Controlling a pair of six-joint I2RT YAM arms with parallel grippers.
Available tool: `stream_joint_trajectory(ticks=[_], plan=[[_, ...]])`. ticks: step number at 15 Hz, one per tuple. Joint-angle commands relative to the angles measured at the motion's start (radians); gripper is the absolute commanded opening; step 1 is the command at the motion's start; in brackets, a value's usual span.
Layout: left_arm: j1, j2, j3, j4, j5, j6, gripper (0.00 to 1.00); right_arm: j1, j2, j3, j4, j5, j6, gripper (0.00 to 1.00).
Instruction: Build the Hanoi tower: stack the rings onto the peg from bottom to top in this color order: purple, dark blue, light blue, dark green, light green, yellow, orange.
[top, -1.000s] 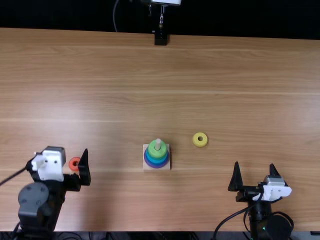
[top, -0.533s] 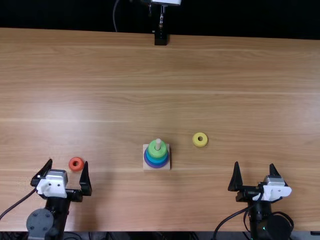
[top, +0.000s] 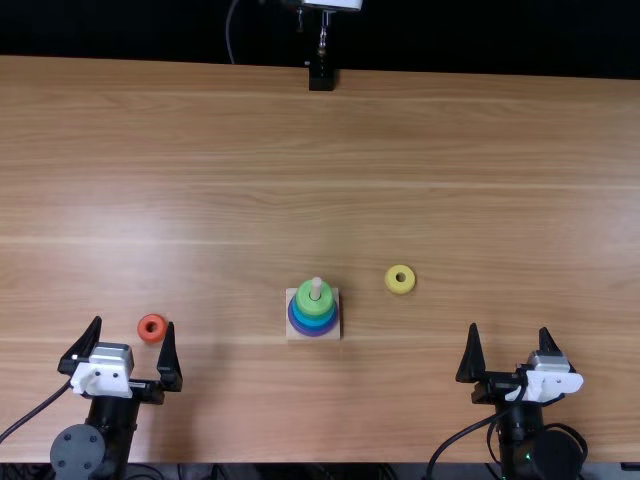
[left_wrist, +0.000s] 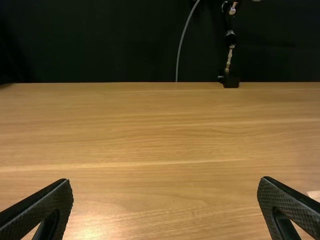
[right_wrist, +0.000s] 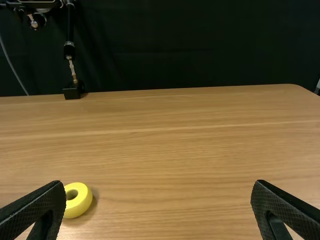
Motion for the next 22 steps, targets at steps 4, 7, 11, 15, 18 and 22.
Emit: stream_joint_trajectory(ticks=[4, 7, 11, 15, 18, 22], plan=[[0.007, -0.012, -0.032, -0.008, 0.003, 0.007, 1.0, -0.011, -0.007, -0.007, -0.008, -0.003, -0.005, 1.0], [0.007, -0.012, -0.032, -0.008, 0.003, 0.007, 1.0, -0.011, -0.007, -0.007, -0.008, -0.001, -0.005, 1.0], [0.007, -0.012, -0.032, -0.008, 0.003, 0.007, 1.0, -0.011, -0.007, -0.007, -0.008, -0.003, -0.005, 1.0], [0.007, -0.012, -0.032, -0.008, 0.003, 0.007, 1.0, -0.011, -0.007, -0.007, -0.008, -0.003, -0.005, 1.0], [0.007, -0.012, -0.032, -0.008, 0.003, 0.007, 1.0, -0.011, -0.007, -0.009, -0.008, -0.003, -0.003, 1.0], [0.007, -0.012, -0.032, -0.008, 0.003, 0.007, 1.0, -0.01, -0.007, 0.003, 0.034, 0.001, -0.003, 1.0]])
